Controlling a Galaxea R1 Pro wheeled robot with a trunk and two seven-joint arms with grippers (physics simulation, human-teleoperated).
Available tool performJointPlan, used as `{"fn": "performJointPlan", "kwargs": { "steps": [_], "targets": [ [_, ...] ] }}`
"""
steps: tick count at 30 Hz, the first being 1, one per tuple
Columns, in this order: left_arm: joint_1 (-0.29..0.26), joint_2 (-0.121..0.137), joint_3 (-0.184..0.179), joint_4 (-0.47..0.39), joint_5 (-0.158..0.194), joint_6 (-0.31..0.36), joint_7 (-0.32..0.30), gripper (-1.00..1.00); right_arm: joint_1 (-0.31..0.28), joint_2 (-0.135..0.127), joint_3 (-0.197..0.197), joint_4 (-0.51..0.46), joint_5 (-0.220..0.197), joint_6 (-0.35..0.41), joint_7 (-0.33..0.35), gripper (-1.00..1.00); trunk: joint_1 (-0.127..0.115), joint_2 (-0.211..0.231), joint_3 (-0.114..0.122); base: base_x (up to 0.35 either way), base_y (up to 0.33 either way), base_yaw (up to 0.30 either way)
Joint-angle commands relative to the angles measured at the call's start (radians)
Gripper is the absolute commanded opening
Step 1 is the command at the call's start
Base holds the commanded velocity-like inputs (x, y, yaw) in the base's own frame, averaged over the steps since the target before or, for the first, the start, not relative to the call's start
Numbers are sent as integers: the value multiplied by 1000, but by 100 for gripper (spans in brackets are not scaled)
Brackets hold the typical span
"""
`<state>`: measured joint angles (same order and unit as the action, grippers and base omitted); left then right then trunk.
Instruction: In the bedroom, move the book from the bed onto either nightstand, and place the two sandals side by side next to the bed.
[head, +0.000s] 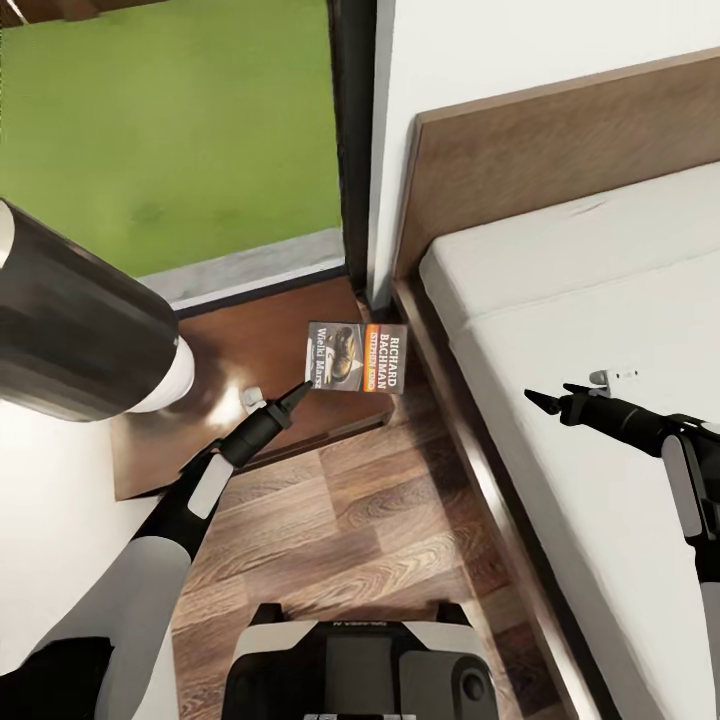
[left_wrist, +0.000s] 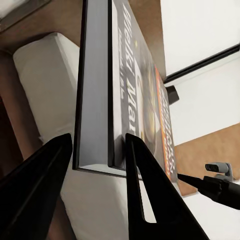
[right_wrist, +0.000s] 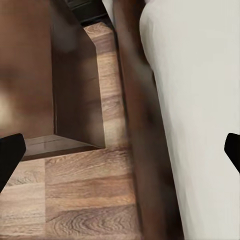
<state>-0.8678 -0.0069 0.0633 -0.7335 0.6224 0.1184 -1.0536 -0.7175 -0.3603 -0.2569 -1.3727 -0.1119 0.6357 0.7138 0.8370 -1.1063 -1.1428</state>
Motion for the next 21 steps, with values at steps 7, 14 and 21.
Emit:
{"fn": "performJointPlan", "kwargs": {
  "steps": [7, 14, 21],
  "targets": [
    [0, -1, 3, 0, 3, 10, -4, -100, 0, 0, 0, 1, 9, 7, -12, 100, 27, -50, -22, 0, 0, 14],
    [0, -1, 3, 1, 3, 10, -3, -100, 0, 0, 1, 0, 44, 9, -18, 100, 54, -99, -44, 0, 0, 141],
    [0, -1, 3, 1, 3, 10, -3, -100, 0, 0, 1, 0, 46, 9, -19, 100, 81, -148, -66, 0, 0, 274]
  ]
}}
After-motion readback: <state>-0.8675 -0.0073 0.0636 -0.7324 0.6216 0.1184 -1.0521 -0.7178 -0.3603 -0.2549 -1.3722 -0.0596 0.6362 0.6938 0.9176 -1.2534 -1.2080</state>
